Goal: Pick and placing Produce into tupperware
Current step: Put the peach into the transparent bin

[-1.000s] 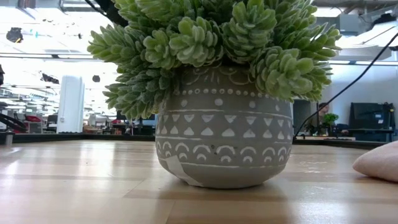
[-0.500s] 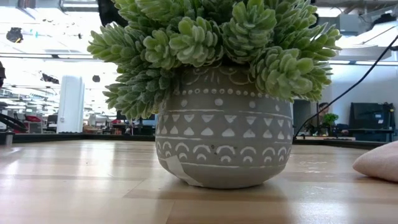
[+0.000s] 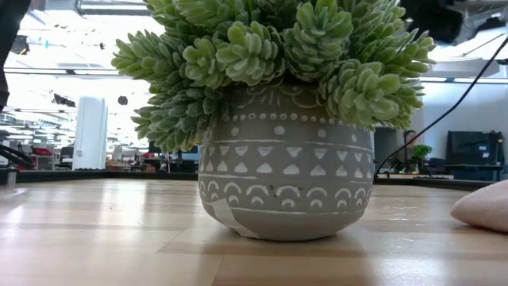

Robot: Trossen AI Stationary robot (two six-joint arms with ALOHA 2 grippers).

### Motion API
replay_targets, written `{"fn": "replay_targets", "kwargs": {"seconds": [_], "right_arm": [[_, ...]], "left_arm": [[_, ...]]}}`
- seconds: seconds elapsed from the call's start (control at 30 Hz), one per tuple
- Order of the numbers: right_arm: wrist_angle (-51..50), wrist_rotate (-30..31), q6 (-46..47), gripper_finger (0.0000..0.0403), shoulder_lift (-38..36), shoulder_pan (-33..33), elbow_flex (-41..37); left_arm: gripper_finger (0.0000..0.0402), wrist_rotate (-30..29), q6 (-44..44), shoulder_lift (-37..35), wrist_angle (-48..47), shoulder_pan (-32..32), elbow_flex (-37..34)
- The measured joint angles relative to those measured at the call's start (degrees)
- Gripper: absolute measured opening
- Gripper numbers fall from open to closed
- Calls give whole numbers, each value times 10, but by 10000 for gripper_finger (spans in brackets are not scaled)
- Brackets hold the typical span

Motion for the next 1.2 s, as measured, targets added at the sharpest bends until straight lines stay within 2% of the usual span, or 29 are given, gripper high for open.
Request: {"fn": "replay_targets", "kwargs": {"seconds": [0.3, 0.73, 1.2], "right_arm": [[-74, 33, 129, 270, 0, 63, -38], [-45, 33, 297, 270, 0, 125, -147], [-22, 35, 304, 270, 0, 138, -154]], "left_arm": [[284, 9, -32, 57, 21, 0, 9], [284, 20, -49, 65, 86, 0, 9], [283, 44, -88, 104, 121, -1, 8]]}}
